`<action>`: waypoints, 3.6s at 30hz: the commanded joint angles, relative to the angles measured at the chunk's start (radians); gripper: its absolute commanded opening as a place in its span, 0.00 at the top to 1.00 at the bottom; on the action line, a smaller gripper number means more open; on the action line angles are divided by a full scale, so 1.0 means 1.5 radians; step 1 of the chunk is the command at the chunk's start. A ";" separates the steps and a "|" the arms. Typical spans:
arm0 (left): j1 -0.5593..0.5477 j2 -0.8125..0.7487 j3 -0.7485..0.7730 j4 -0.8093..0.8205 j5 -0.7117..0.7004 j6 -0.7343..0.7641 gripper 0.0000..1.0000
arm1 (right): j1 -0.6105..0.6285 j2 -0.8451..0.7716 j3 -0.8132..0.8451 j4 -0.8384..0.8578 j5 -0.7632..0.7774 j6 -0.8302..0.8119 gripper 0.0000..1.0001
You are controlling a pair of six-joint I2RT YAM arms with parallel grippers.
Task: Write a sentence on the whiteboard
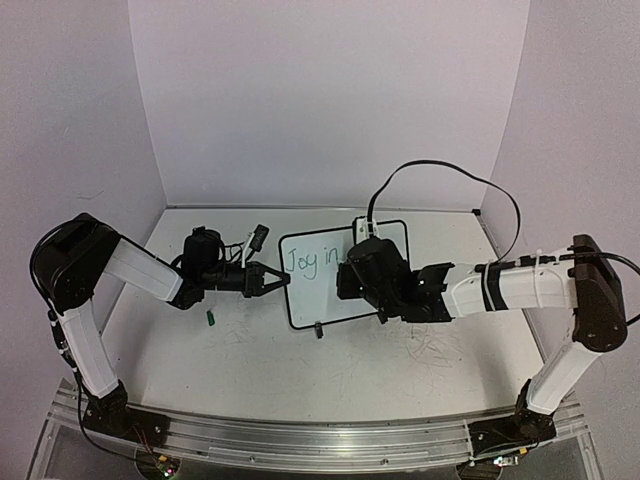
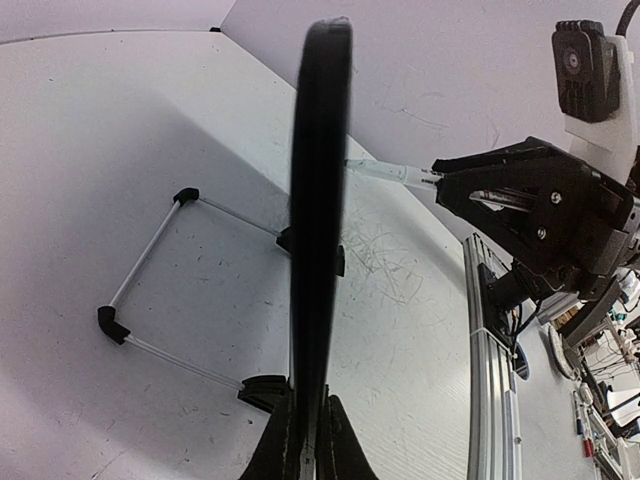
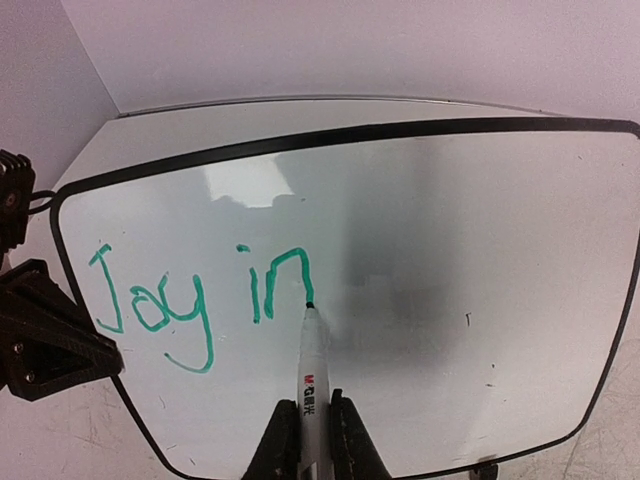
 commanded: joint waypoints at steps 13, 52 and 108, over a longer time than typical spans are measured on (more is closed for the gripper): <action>-0.008 -0.032 -0.008 0.013 0.020 0.012 1.00 | 0.002 -0.005 -0.007 -0.026 -0.001 0.020 1.00; -0.008 -0.045 -0.021 0.012 -0.022 0.034 1.00 | 0.031 -0.201 -0.122 0.058 -0.069 -0.118 1.00; -0.013 -0.060 -0.020 -0.013 -0.051 0.039 1.00 | 0.130 0.036 -0.015 0.086 -0.021 -0.079 1.00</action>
